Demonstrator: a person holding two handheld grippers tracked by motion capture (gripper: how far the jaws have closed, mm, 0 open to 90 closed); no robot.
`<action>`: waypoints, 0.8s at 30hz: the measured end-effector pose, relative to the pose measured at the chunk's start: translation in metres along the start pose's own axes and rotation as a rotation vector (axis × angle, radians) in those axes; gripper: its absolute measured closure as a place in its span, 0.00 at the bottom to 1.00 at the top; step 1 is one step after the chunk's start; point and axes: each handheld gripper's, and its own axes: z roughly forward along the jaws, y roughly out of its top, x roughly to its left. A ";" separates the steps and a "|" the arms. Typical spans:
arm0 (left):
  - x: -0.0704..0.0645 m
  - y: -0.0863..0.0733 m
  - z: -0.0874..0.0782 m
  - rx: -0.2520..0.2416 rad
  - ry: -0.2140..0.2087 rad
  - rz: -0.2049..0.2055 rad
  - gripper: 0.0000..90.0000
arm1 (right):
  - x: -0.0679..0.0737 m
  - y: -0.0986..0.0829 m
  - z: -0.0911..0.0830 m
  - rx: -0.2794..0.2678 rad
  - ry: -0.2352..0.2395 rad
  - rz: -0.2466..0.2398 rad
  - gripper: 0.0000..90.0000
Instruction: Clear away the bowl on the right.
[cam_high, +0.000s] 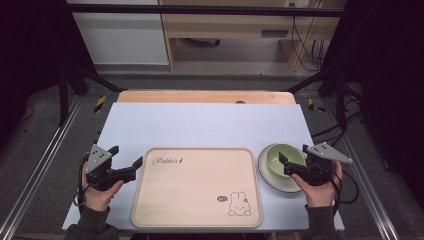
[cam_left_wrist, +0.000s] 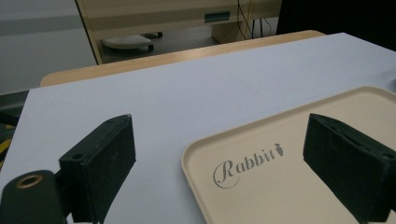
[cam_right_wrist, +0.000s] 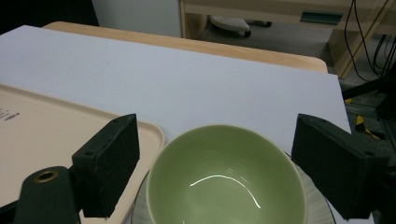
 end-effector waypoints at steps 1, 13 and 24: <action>0.000 0.000 0.000 0.001 0.000 0.001 0.10 | -0.002 -0.001 0.002 0.010 -0.005 0.004 0.18; -0.001 -0.001 0.003 0.011 0.000 0.003 0.10 | -0.011 -0.006 0.010 0.055 -0.032 0.021 0.20; -0.001 -0.002 0.004 0.015 0.002 0.005 0.10 | -0.022 -0.012 0.017 0.092 -0.059 0.039 0.21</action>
